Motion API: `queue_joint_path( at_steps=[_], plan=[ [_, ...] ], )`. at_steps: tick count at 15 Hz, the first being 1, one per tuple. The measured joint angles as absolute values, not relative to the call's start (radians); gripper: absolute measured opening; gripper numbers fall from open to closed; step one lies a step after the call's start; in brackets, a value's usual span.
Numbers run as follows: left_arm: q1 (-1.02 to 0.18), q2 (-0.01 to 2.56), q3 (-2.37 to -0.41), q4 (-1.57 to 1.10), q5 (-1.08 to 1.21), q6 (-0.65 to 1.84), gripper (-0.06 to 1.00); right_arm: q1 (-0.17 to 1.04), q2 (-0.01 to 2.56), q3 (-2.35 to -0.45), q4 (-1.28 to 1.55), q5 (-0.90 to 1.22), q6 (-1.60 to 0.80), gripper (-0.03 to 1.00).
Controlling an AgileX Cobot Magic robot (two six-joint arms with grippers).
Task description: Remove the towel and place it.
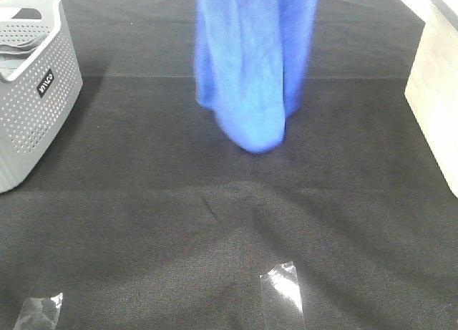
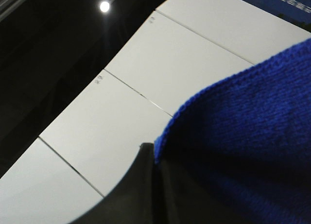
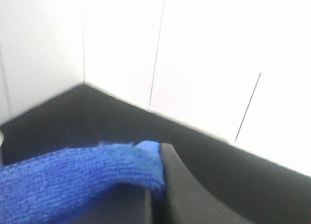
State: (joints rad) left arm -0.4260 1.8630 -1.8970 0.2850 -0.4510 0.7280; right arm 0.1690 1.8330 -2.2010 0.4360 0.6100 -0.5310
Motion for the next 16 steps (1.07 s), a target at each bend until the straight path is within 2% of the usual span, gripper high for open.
queue_joint_path(
  at_steps=[3,7,12,16],
  plan=[
    [-0.381,1.932,-1.940,0.130,-0.557,0.723,0.00,0.170,1.873,-2.218,0.480,0.431,-0.534,0.01],
    [-0.366,2.064,-2.062,0.125,-0.573,0.721,0.00,0.206,1.937,-2.220,0.494,0.320,-0.560,0.01],
    [-0.325,2.281,-2.348,0.132,-0.560,0.684,0.00,0.213,2.032,-2.222,0.496,0.196,-0.605,0.01],
    [-0.319,2.463,-2.654,0.190,-0.474,0.613,0.00,0.213,2.097,-2.323,0.496,0.174,-0.612,0.01]
  ],
)
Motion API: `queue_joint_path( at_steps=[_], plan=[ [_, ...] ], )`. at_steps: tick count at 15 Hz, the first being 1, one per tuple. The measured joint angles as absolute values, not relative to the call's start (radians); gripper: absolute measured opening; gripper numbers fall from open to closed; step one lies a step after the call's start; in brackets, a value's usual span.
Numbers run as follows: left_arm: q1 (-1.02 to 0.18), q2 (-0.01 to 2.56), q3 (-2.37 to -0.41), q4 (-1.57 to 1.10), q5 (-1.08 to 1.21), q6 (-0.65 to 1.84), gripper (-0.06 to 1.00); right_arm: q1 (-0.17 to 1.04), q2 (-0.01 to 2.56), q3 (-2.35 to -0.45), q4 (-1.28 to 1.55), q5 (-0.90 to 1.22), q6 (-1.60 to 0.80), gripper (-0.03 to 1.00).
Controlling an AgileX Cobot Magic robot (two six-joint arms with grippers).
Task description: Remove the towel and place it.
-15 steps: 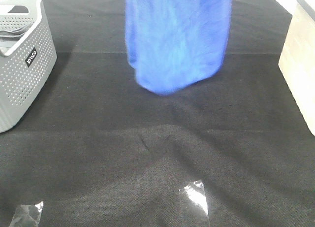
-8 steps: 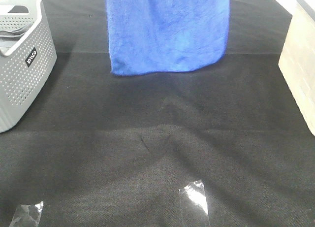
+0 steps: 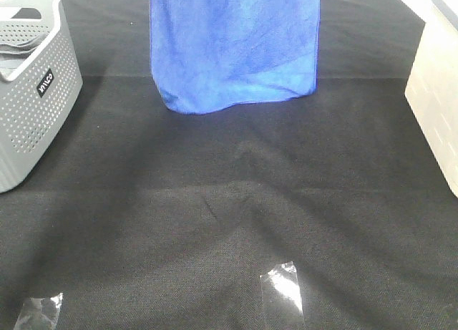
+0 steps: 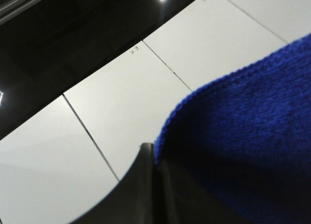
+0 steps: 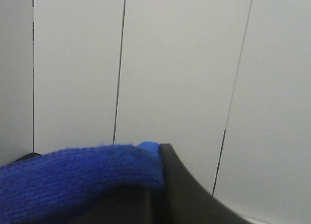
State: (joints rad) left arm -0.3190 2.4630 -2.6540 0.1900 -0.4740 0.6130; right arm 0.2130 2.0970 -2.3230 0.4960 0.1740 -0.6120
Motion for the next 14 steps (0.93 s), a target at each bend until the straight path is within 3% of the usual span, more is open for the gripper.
queue_joint_path(
  at_steps=[2,8,10,14],
  plan=[
    [-0.319,2.498,-2.767,0.264,-0.437,0.525,0.00,0.213,2.107,-2.349,0.496,0.172,-0.612,0.01],
    [-0.319,2.498,-2.785,0.451,-0.336,0.289,0.00,0.213,2.107,-2.355,0.471,0.281,-0.611,0.01],
    [-0.322,2.498,-2.785,0.481,-0.203,0.152,0.00,0.213,2.104,-2.356,0.446,0.405,-0.582,0.01],
    [-0.408,2.461,-2.779,0.473,0.440,0.059,0.00,0.213,2.060,-2.356,0.292,0.780,-0.422,0.01]
  ],
)
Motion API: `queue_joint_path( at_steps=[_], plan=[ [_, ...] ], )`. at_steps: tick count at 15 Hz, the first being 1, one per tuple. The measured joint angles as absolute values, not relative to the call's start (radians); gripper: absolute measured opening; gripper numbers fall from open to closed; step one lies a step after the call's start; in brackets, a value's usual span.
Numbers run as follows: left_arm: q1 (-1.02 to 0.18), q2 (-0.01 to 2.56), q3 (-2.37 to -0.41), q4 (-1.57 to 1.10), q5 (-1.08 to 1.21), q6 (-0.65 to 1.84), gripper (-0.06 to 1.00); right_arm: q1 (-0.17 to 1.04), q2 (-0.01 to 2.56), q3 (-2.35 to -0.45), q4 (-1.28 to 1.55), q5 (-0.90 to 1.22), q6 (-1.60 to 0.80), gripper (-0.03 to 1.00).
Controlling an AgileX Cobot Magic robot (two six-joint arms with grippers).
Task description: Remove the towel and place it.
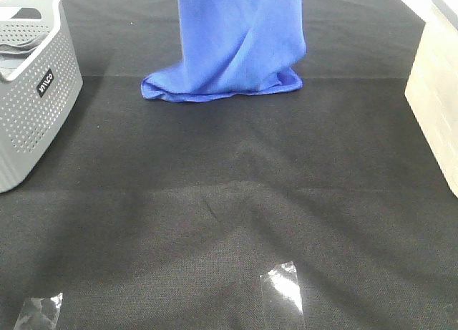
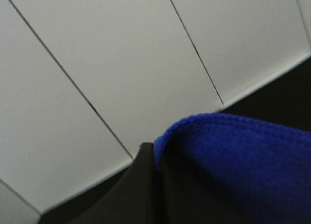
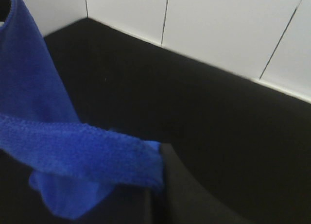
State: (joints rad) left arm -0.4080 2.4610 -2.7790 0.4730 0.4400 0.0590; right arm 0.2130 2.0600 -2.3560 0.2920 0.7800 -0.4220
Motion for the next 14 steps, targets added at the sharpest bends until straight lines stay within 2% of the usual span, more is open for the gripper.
queue_joint_path(
  at_steps=[1,2,4,6,11,14],
  plan=[
    [-0.444,2.419,-2.779,0.435,0.684,0.074,0.00,0.213,2.041,-2.356,0.266,0.885,-0.386,0.01],
    [-0.460,2.382,-2.779,0.404,0.814,0.083,0.00,0.213,2.016,-2.357,0.255,1.023,-0.368,0.01],
    [-0.467,2.314,-2.779,0.341,1.033,0.090,0.00,0.213,1.993,-2.357,0.255,1.171,-0.345,0.01],
    [-0.467,2.268,-2.779,0.311,1.189,0.090,0.00,0.213,1.982,-2.358,0.255,1.216,-0.320,0.01],
    [-0.467,2.193,-2.739,0.217,1.215,0.079,0.00,0.213,1.945,-2.311,0.276,1.217,-0.203,0.01],
    [-0.467,2.036,-2.497,0.136,1.215,0.043,0.00,0.213,1.796,-2.120,0.281,1.218,-0.177,0.01]
  ],
)
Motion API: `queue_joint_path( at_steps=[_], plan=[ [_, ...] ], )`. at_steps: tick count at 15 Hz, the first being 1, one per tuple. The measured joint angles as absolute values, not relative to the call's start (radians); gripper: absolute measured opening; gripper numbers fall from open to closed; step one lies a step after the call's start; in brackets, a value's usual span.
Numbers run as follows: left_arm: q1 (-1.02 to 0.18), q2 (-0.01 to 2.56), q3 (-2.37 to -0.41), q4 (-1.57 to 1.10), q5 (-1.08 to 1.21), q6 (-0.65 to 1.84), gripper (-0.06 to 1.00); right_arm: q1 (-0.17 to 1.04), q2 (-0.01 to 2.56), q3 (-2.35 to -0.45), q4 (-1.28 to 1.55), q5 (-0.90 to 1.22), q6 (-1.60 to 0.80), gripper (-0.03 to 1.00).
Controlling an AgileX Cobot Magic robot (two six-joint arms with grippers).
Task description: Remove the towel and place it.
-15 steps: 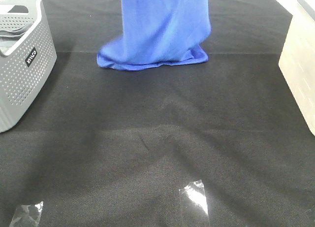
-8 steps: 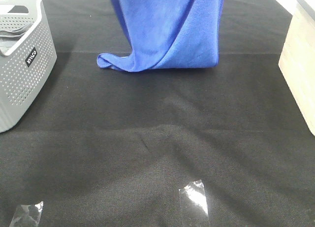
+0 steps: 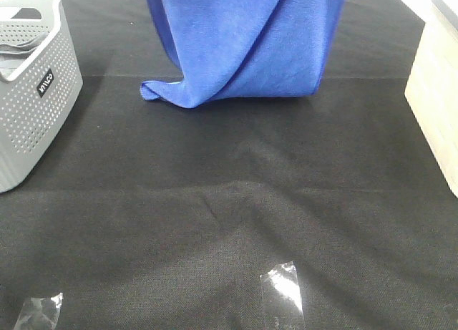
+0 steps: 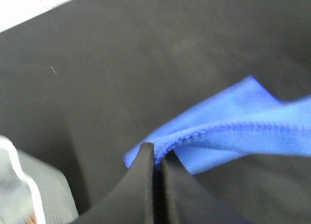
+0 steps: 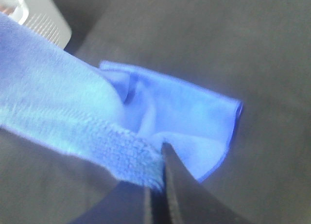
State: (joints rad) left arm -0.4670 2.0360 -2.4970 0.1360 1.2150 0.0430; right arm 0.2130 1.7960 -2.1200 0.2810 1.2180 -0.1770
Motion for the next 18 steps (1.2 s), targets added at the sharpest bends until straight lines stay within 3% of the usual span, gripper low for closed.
queue_joint_path(
  at_steps=[5,8,14,18],
  plan=[
    [-0.467,1.619,-1.832,0.046,1.214,0.036,0.00,0.215,1.511,-1.711,0.297,1.217,-0.142,0.01],
    [-0.472,1.424,-1.578,-0.069,1.205,0.041,0.00,0.218,1.360,-1.523,0.330,1.217,-0.106,0.01],
    [-0.473,1.130,-1.239,-0.290,1.185,0.052,0.00,0.222,1.062,-1.173,0.382,1.216,-0.020,0.01],
    [-0.473,0.993,-1.095,-0.422,1.185,0.051,0.00,0.222,0.898,-1.040,0.421,1.217,0.024,0.01]
  ],
)
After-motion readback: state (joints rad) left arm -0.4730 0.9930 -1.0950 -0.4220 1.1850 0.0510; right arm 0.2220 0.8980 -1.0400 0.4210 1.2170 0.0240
